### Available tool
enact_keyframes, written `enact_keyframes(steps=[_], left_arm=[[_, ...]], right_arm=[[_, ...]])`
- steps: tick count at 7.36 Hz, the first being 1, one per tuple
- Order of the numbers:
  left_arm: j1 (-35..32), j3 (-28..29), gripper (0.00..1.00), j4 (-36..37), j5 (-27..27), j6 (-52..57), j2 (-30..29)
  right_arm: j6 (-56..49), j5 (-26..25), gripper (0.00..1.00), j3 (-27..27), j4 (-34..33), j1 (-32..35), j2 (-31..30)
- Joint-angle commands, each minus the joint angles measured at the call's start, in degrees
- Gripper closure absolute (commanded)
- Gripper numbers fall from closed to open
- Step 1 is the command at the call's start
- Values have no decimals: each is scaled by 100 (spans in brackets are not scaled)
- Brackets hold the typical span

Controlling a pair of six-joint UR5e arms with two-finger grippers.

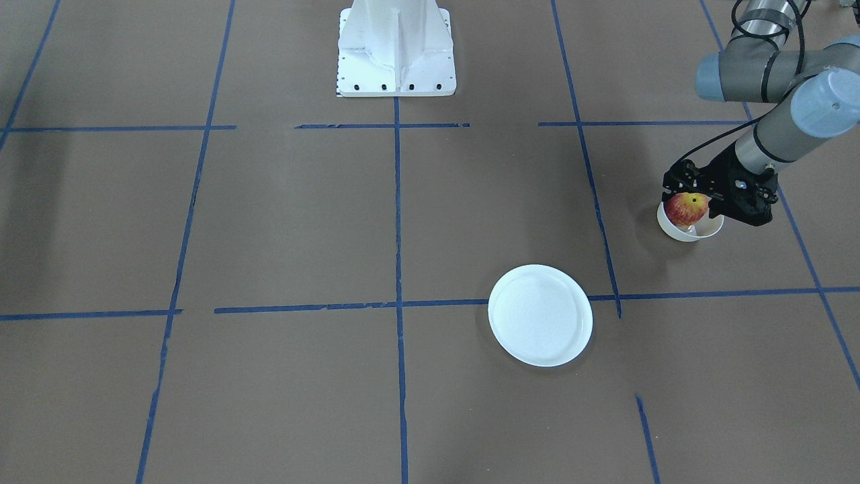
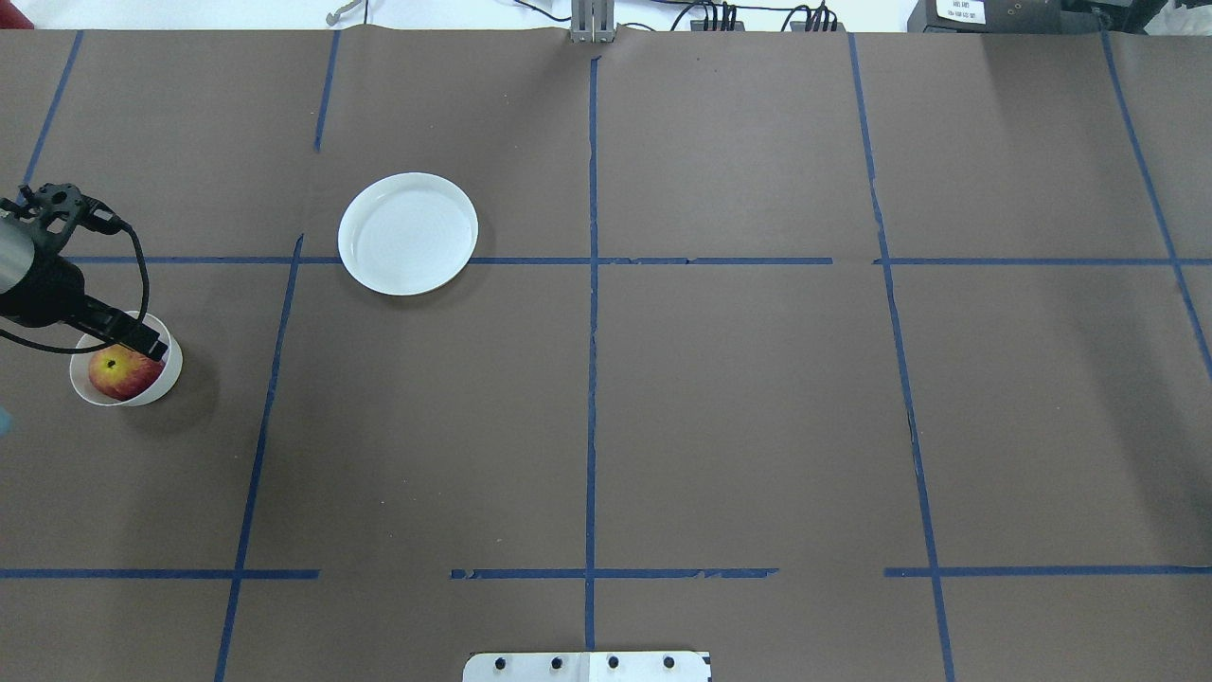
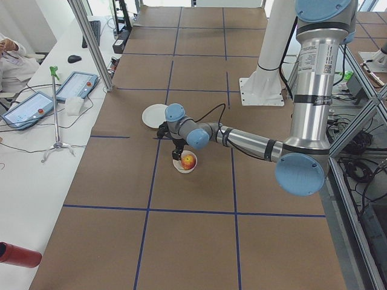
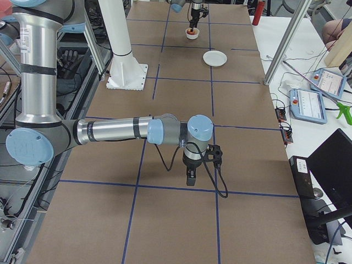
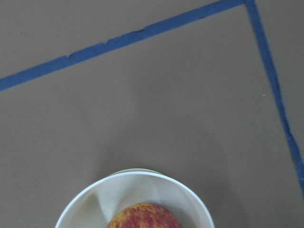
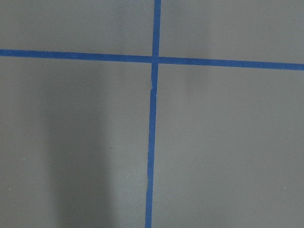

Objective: Move apple from plate to bowl

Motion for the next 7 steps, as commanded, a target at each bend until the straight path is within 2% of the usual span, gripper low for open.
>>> enact_keyframes(steps=[1,3,4,6,7], left_arm=[[-359,-415,0,-2,33,492,431],[-1359,-84,0,42,16,1520,510],[-1904,-38,0,321,7,1863,589],[-3020,-64,0,2082,7,3494,398],[-3382,-38,0,2508,7,3693,371]], right_arm=[[0,0,0,-9,0,0,0],[0,0,0,0,0,0,0],[-9,0,0,0,0,0,0],[-9,0,0,0,9,0,0],[0,0,0,0,0,0,0]])
